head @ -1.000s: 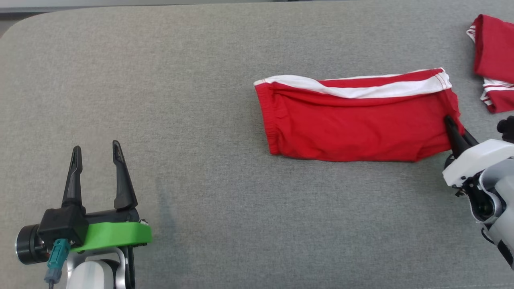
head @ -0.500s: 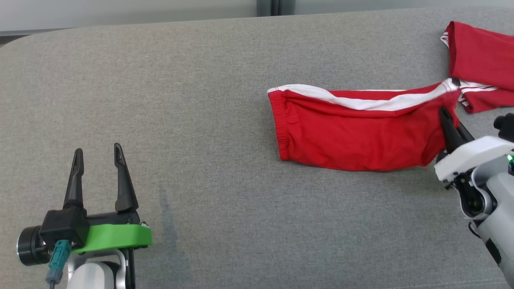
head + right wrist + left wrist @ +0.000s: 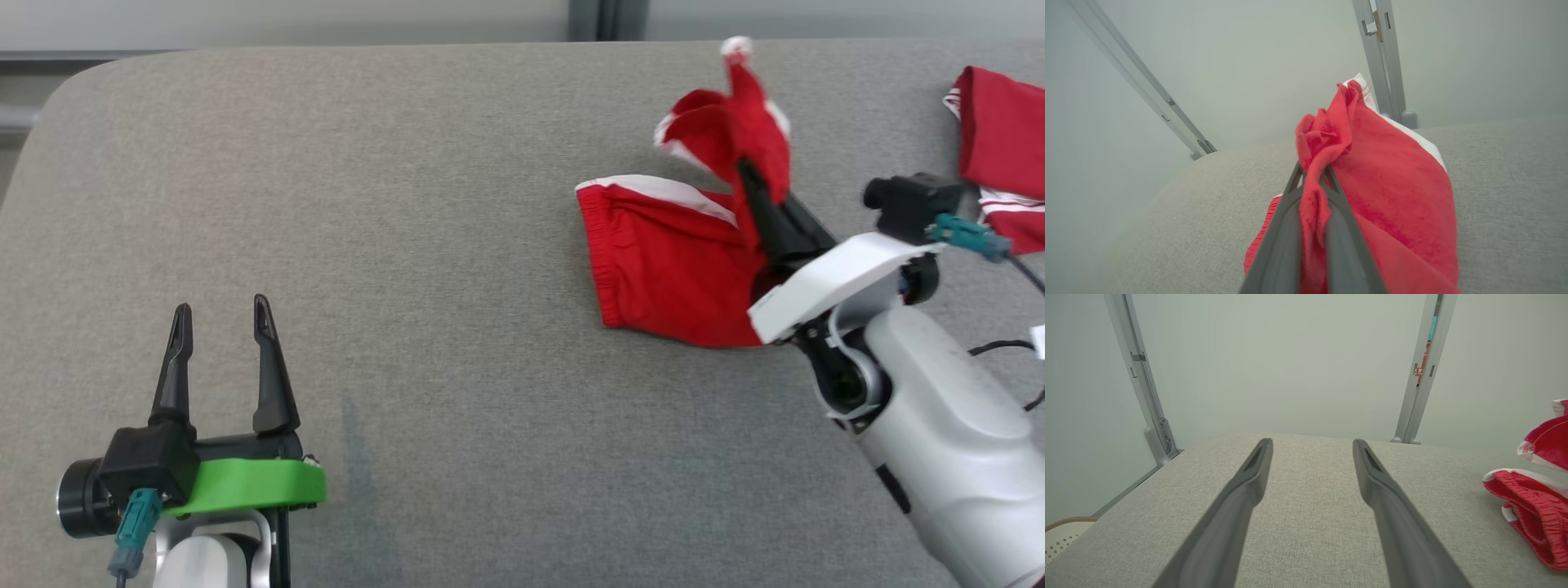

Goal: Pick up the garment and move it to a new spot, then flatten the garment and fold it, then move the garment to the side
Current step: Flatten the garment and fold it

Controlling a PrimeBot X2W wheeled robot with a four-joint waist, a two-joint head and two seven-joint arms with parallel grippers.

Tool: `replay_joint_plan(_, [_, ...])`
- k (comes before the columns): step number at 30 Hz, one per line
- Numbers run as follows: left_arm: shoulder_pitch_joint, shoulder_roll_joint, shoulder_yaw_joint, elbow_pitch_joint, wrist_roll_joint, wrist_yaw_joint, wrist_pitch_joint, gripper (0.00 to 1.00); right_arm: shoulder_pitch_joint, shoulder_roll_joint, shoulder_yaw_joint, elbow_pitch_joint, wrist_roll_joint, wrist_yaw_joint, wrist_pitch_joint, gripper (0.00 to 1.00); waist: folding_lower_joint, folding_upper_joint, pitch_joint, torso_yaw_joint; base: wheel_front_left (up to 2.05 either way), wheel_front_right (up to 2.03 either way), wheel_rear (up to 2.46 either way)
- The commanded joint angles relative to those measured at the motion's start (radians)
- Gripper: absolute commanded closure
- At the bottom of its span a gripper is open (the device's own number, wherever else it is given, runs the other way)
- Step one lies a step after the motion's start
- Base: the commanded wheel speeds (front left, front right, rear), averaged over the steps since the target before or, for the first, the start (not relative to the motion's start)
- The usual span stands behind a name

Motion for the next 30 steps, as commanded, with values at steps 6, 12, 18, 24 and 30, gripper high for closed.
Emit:
replay_joint_plan(6, [-0.024,0.005,-0.026,0.009,-0.024,0.007,-0.003,0.00,0.029,0.075,0.042,0.036,-0.054,0.000,0.032,1.00,0.0000,0.0000,0.017,0.073,0.00,0.00,0.00])
replay_joint_plan(12, [-0.022,0.005,-0.042,0.009,-0.039,0.018,-0.003,0.00,0.070,0.120,0.094,0.097,-0.095,0.000,0.022,1.00,0.0000,0.0000,0.022,0.101,0.00,0.00,0.00])
replay_joint_plan(18, [-0.003,0.005,-0.035,0.010,-0.035,0.021,-0.003,0.00,0.089,0.099,0.121,0.084,-0.138,0.000,-0.034,0.00,0.0000,0.0000,0.013,0.098,0.00,0.00,0.00])
replay_joint_plan(24, [0.012,0.005,-0.027,0.011,-0.028,0.019,-0.003,0.00,0.125,0.036,0.036,-0.016,-0.167,0.000,-0.059,0.00,0.0000,0.0000,-0.002,0.074,0.00,0.00,0.00])
replay_joint_plan(30, [0.008,0.005,-0.021,0.008,-0.026,0.013,-0.003,0.00,0.162,0.000,-0.109,-0.069,-0.213,0.000,-0.059,0.00,0.0000,0.0000,0.003,0.058,0.00,0.00,0.00])
